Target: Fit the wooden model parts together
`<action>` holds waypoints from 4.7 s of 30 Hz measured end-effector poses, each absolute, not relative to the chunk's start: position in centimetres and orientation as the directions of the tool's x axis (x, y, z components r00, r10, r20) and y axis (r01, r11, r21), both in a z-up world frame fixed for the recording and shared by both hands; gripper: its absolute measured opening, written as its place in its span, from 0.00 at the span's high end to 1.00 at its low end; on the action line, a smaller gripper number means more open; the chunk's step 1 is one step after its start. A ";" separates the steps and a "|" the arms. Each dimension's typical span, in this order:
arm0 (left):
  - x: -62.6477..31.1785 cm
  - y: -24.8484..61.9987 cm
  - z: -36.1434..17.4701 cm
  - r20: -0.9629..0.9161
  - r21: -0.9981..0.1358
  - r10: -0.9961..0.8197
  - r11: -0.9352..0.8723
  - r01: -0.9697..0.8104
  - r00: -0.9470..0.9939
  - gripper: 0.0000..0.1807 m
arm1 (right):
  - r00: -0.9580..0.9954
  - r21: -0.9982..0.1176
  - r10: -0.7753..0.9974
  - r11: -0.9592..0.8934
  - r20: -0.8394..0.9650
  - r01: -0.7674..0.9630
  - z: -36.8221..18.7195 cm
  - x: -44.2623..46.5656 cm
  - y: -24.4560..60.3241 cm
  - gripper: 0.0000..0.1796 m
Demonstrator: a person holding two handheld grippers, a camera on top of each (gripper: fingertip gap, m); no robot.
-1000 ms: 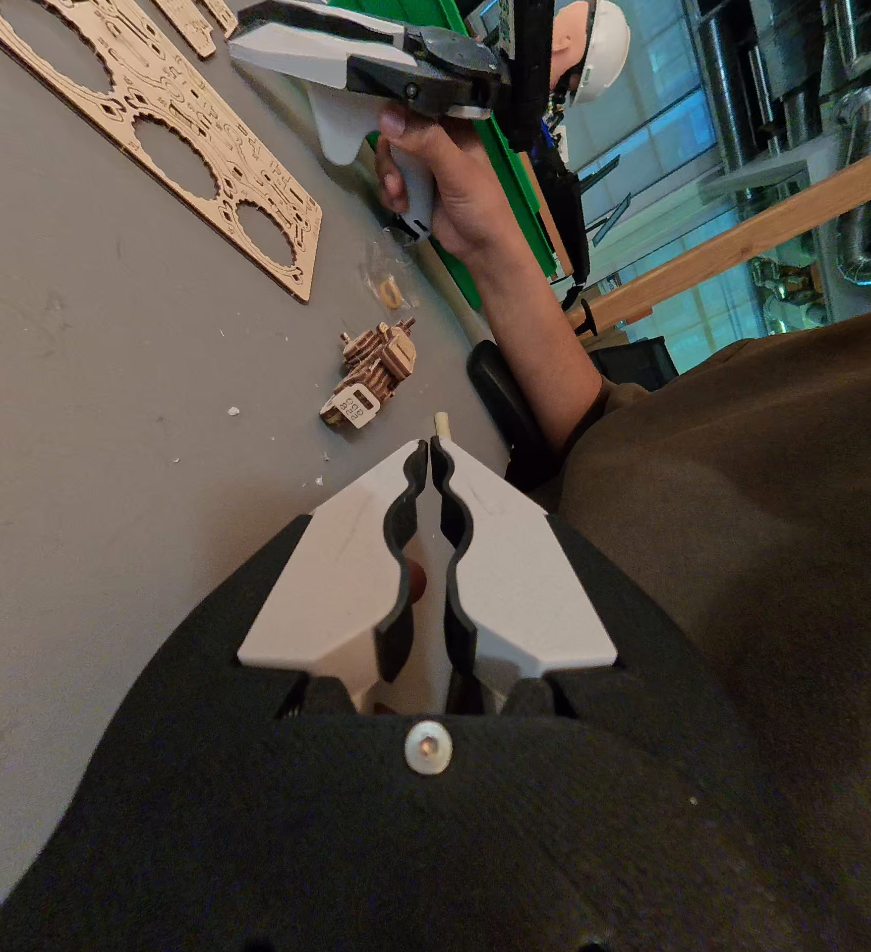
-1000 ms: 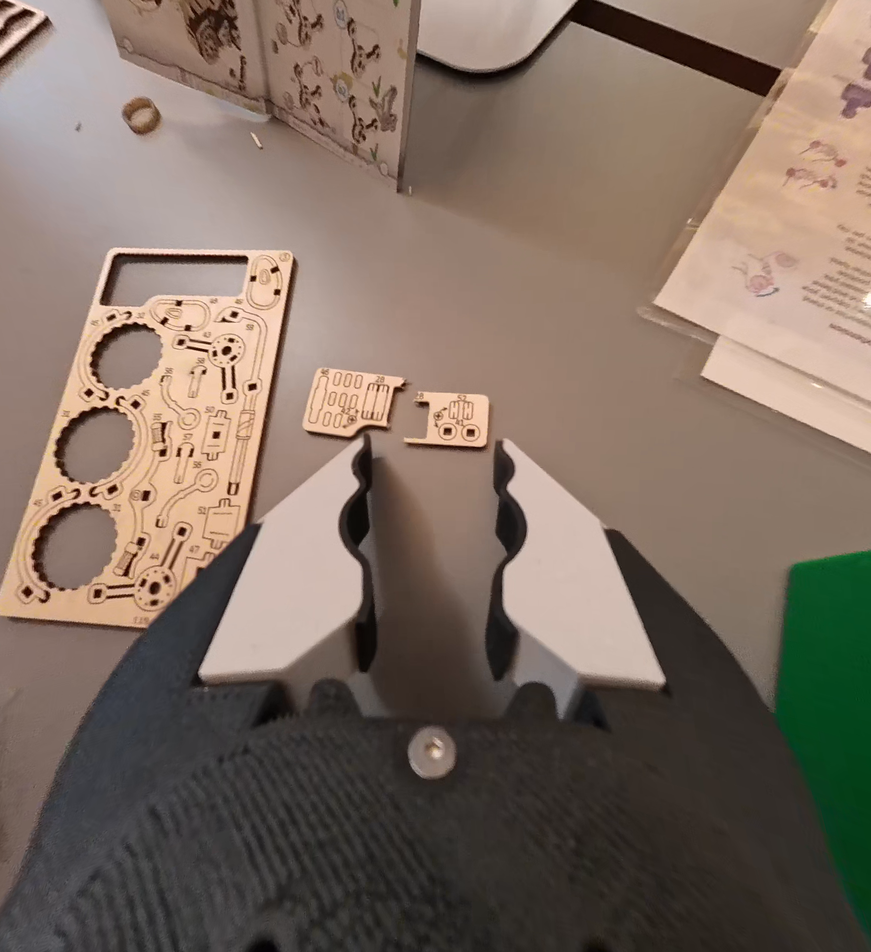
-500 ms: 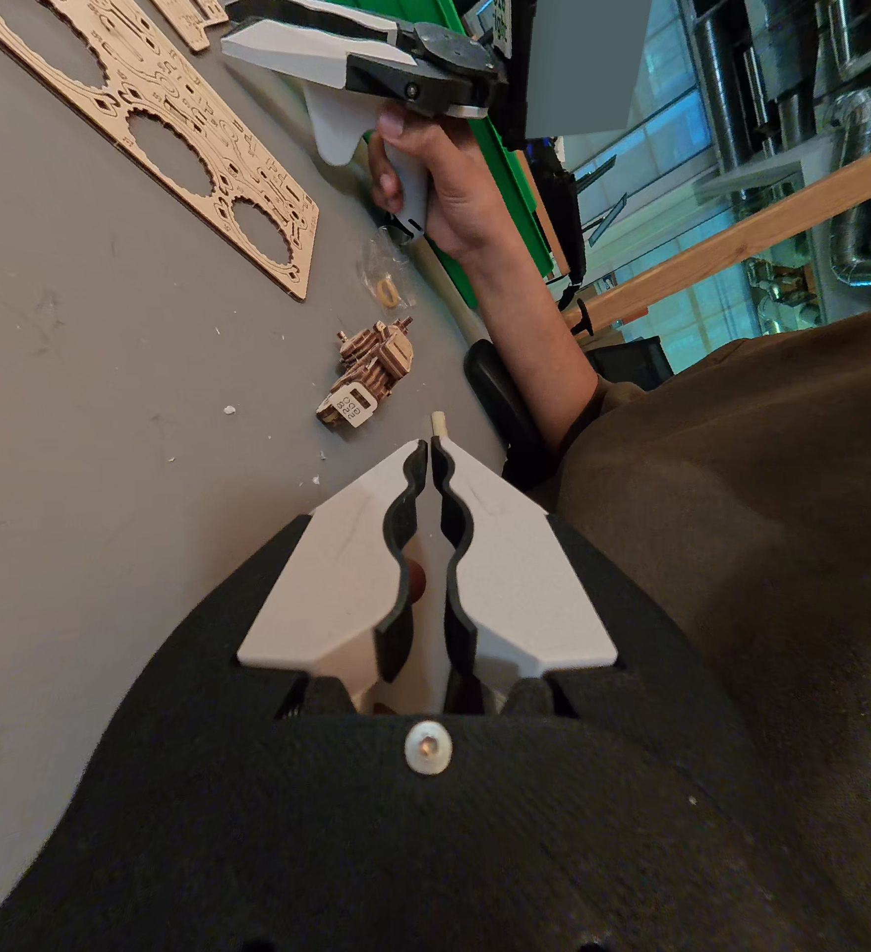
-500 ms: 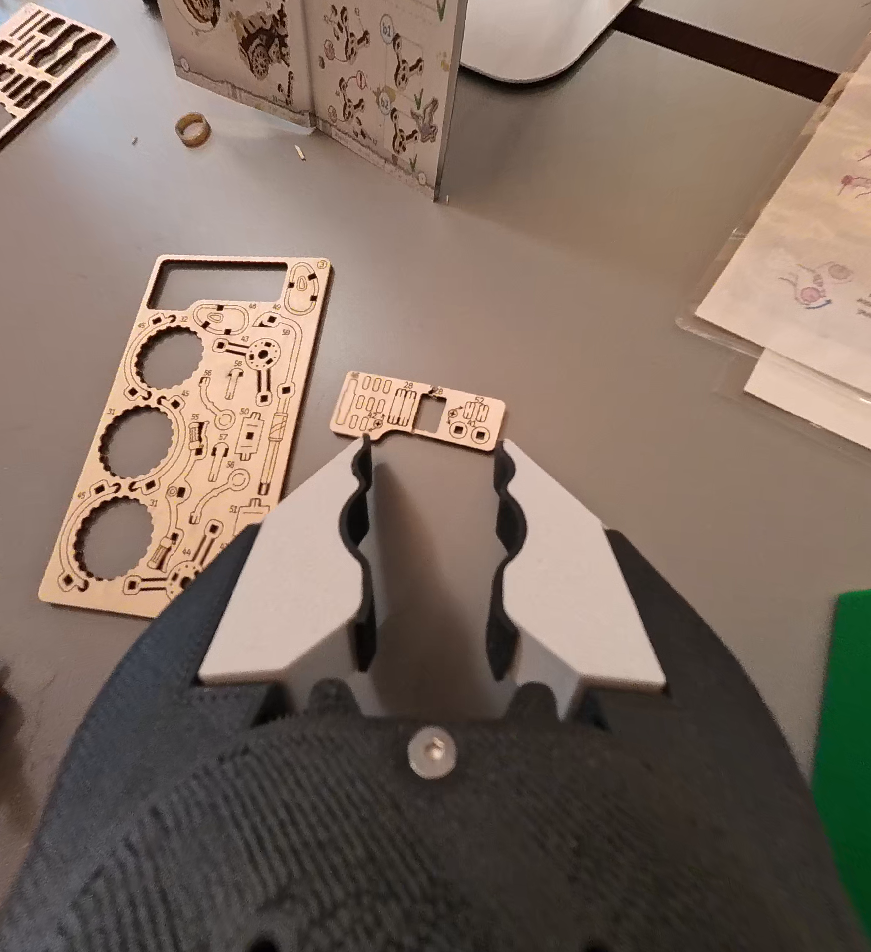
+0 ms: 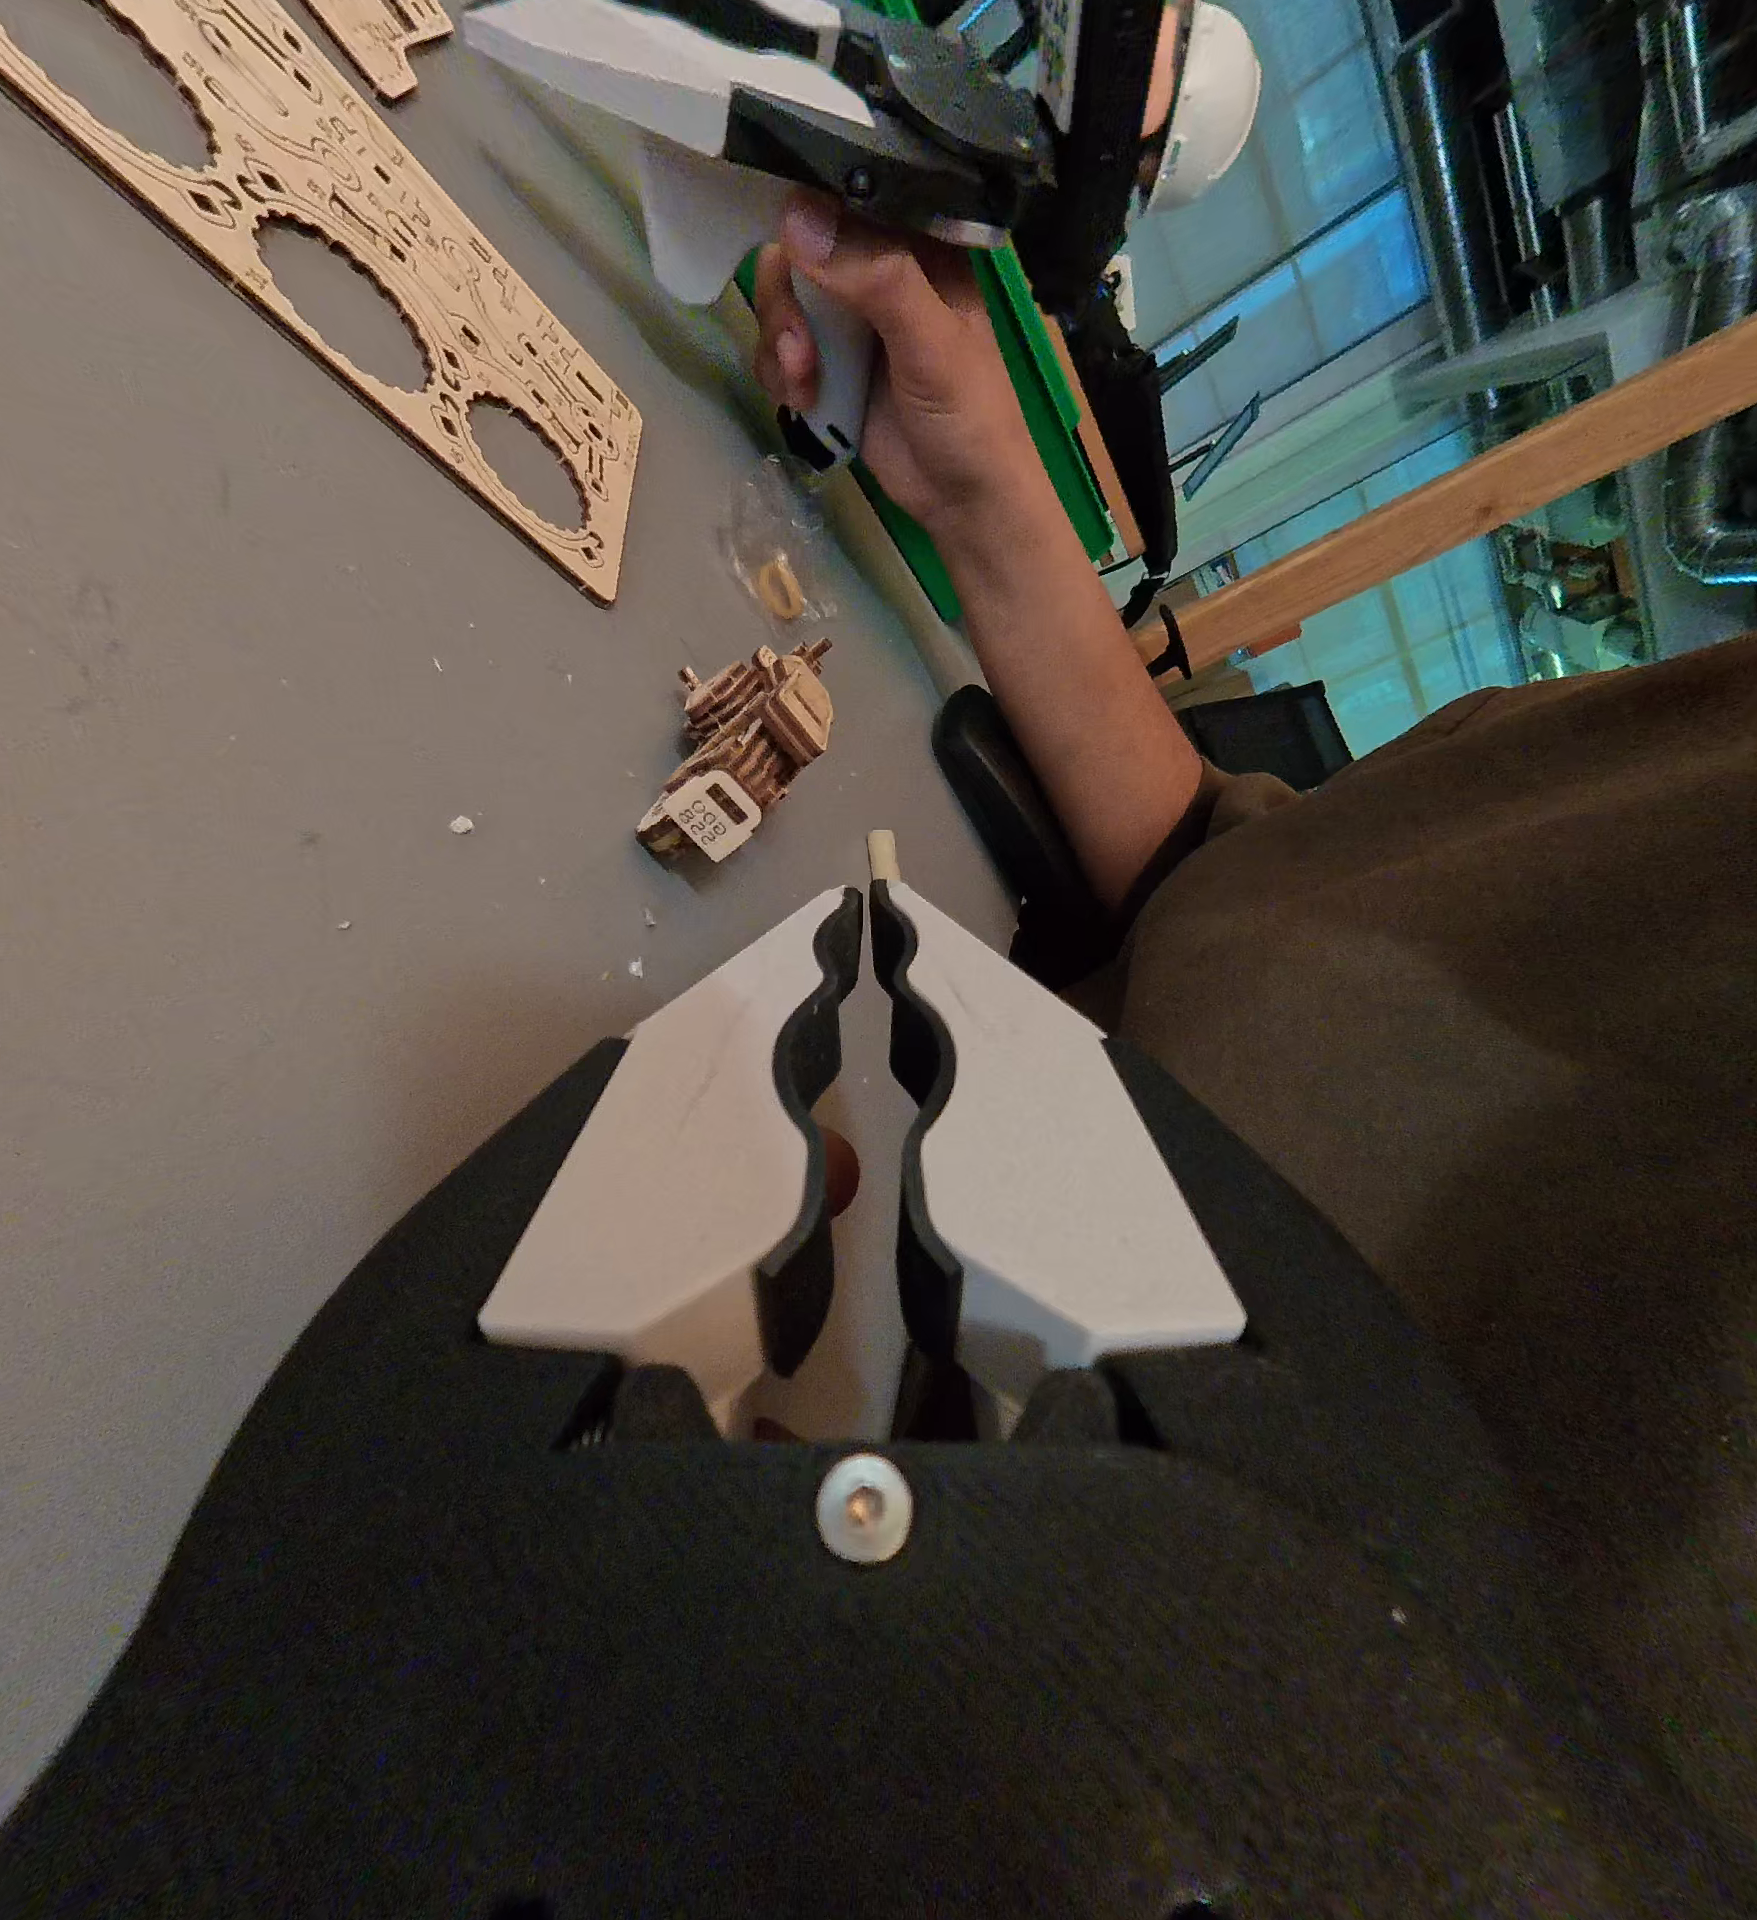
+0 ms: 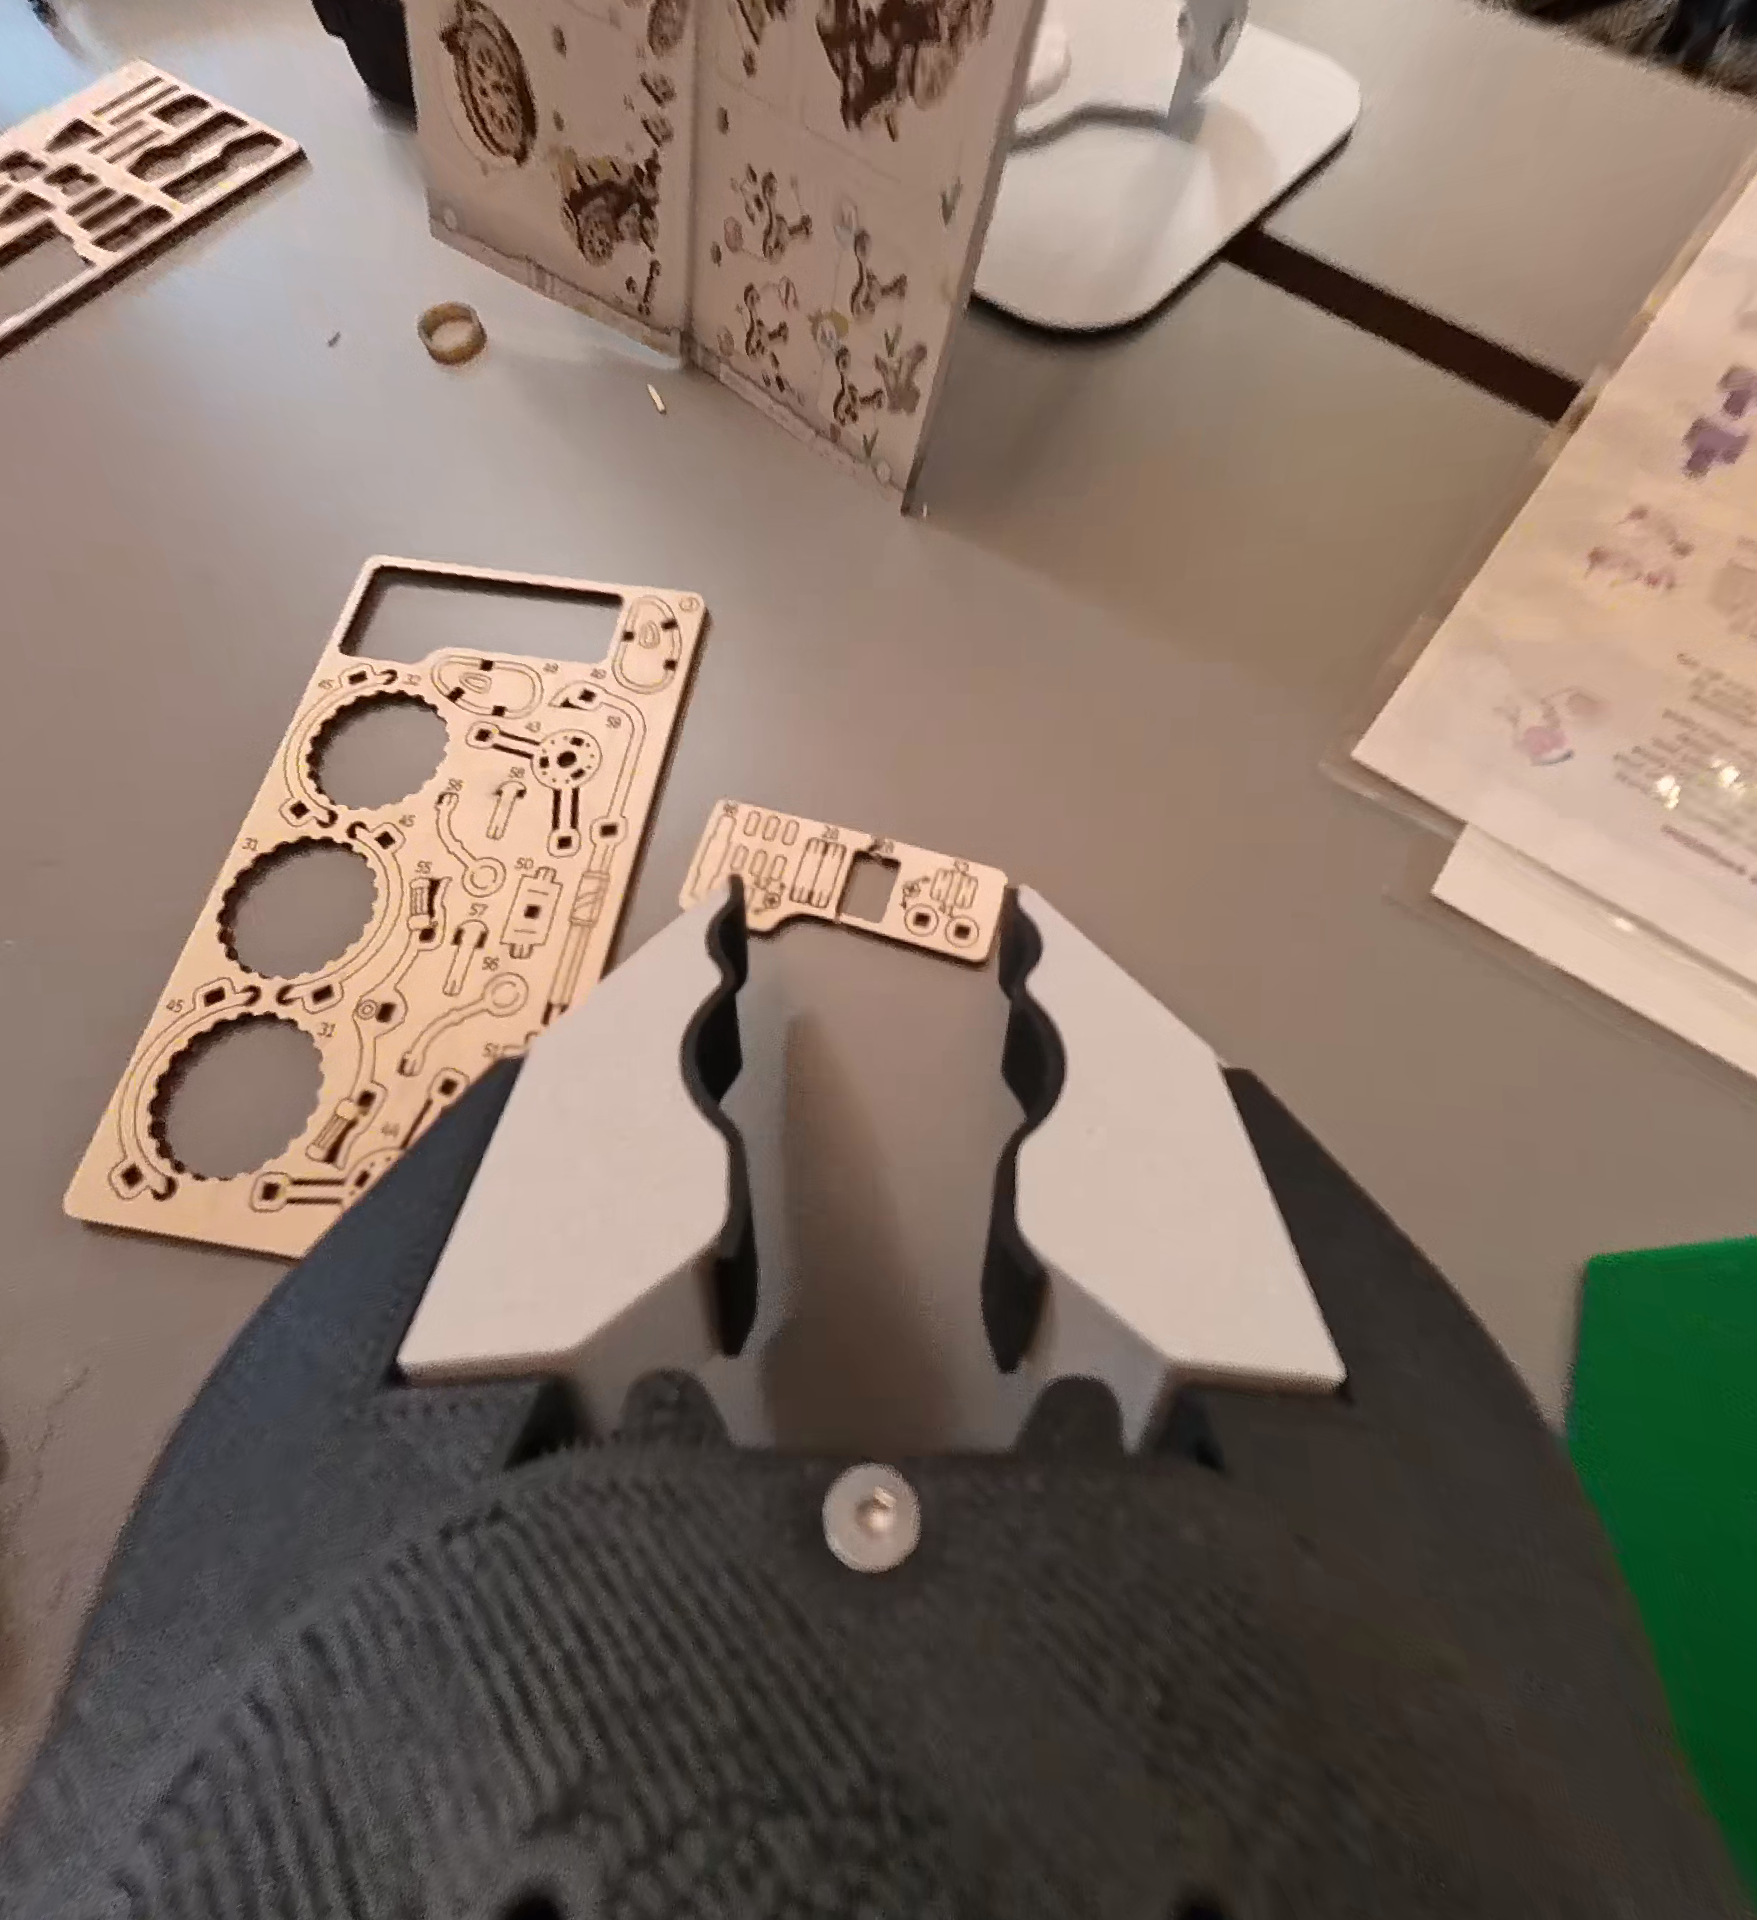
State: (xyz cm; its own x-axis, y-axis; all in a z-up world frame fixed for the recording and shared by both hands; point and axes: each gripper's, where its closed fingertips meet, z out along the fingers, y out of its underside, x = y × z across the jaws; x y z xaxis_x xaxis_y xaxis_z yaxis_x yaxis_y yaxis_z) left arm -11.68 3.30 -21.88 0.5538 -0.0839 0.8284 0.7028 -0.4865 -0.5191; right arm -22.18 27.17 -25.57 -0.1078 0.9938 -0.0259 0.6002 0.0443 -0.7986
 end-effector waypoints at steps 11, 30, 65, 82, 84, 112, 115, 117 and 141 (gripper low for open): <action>-11.6 3.3 -21.9 0.825 -0.523 -0.085 -0.487 0.700 0.558 1.00 | -0.154 -0.764 0.967 0.255 0.203 0.593 -25.9 -23.4 24.8 0.73; -11.5 3.5 -22.2 0.811 -0.539 -0.083 -0.492 0.684 0.579 1.00 | -0.089 -0.747 0.980 0.195 0.181 0.635 -26.8 -24.6 25.3 0.74; -21.8 3.4 -17.5 0.409 -0.901 0.228 -0.055 0.431 0.883 0.89 | -0.144 -0.915 0.979 -0.073 -0.141 0.397 -20.8 -16.7 21.3 0.83; -32.7 16.7 -20.3 -0.046 -0.929 0.451 -0.348 0.128 0.891 0.79 | -0.052 -0.921 0.992 -0.089 -0.117 0.378 -20.6 -22.2 25.5 0.86; -32.6 15.7 -21.1 -0.006 -0.928 0.449 -0.336 0.162 0.894 0.80 | -0.027 -0.934 0.987 -0.138 -0.156 0.329 -19.2 -23.6 26.6 0.86; -30.9 15.3 -24.4 0.586 -0.707 0.335 -0.234 0.668 0.738 0.80 | -0.123 -0.913 0.984 -0.065 -0.125 0.402 -21.8 -22.2 26.8 0.90; -30.4 15.4 -24.1 0.584 -0.718 0.301 -0.242 0.653 0.754 0.80 | -0.124 -0.899 0.985 -0.054 -0.119 0.434 -22.6 -22.4 26.6 0.89; -30.4 15.4 -23.9 0.599 -0.717 0.282 -0.228 0.659 0.749 0.80 | -0.110 -0.897 0.988 -0.051 -0.110 0.439 -22.7 -22.4 26.8 0.89; -31.0 14.8 -23.1 0.605 -0.734 0.297 -0.151 0.662 0.739 0.86 | 0.015 -0.881 0.952 -0.288 -0.305 0.375 -22.0 -22.3 28.5 0.86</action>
